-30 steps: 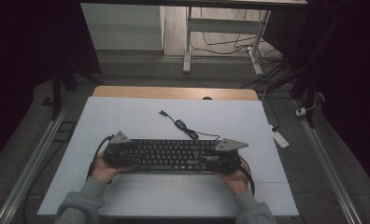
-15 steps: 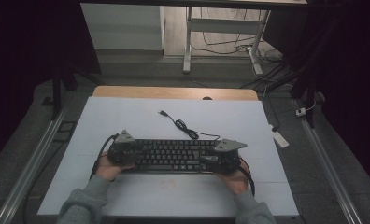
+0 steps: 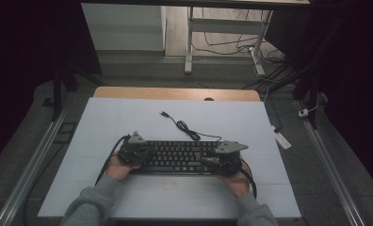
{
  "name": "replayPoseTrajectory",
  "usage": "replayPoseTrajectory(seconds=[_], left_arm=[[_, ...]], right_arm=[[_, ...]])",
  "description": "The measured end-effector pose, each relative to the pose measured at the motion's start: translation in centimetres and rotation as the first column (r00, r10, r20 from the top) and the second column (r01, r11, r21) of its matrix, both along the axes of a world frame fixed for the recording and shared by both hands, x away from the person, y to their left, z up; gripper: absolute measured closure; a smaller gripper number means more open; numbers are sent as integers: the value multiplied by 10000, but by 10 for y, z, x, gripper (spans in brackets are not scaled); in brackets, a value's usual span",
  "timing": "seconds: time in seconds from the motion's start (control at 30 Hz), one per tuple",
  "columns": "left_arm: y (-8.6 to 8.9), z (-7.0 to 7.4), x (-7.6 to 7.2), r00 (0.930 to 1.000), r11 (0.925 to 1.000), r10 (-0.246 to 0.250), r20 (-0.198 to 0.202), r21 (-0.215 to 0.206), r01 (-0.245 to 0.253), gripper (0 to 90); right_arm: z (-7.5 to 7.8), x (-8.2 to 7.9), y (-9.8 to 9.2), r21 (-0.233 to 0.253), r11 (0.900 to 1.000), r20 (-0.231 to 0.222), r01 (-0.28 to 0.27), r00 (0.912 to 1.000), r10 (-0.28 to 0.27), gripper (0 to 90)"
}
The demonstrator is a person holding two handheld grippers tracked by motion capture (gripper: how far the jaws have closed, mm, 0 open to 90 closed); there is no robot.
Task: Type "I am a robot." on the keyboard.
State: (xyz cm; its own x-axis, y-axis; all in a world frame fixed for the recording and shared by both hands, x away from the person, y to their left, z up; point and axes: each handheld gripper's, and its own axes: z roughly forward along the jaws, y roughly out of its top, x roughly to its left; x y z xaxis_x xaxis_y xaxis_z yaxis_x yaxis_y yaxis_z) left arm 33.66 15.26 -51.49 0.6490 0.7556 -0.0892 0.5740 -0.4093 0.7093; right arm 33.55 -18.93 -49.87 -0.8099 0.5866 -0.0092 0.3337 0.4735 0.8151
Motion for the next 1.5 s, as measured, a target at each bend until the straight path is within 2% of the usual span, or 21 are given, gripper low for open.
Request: replayPoseTrajectory(seconds=[0.5, 0.57, 0.77, 0.9, 1.0, 1.13, 1.23, 1.33, 1.5], left_arm=[[-6, -7, 6, 9999, 9999, 92, -108, 97, -91, 890], [-6, -8, 6, 9998, 9998, 64, -189, 207, -60, 890], [-6, -7, 5, 10000, 9996, 43, -1, 262, -43, 891], [0, 2, 0, 9995, 9997, 171, 267, -159, -167, 876], [7, 9, -4, 9989, 9991, 218, 410, -385, -202, 773], [18, 17, -11, 9991, 9971, 264, 343, -719, -239, 559], [24, 20, -17, 9987, 9959, 376, 345, -840, -346, 440], [30, 22, -20, 9984, 9946, 465, 307, -942, -435, 384], [34, 22, -19, 9982, 9926, 587, 150, -1075, -567, 342]], right_arm=[[0, 0, 0, 0, 10000, 2, 17, 10000, -17, 510], [0, 0, 0, 1, 10000, -1, 22, 10000, -22, 511], [1, 0, 0, 29, 10000, 33, 36, 10000, -36, 510], [1, -1, -1, 100, 9999, 54, 44, 10000, -45, 510], [1, 0, -2, 77, 9999, 47, 68, 10000, -68, 510], [1, -1, -3, 60, 9999, 30, 81, 10000, -82, 509], [1, -1, -3, 91, 9999, 31, 99, 9999, -99, 509], [1, -1, -4, 93, 9999, 36, 113, 9999, -114, 508], [0, 0, -4, 70, 9999, 37, 116, 9999, -116, 507]])
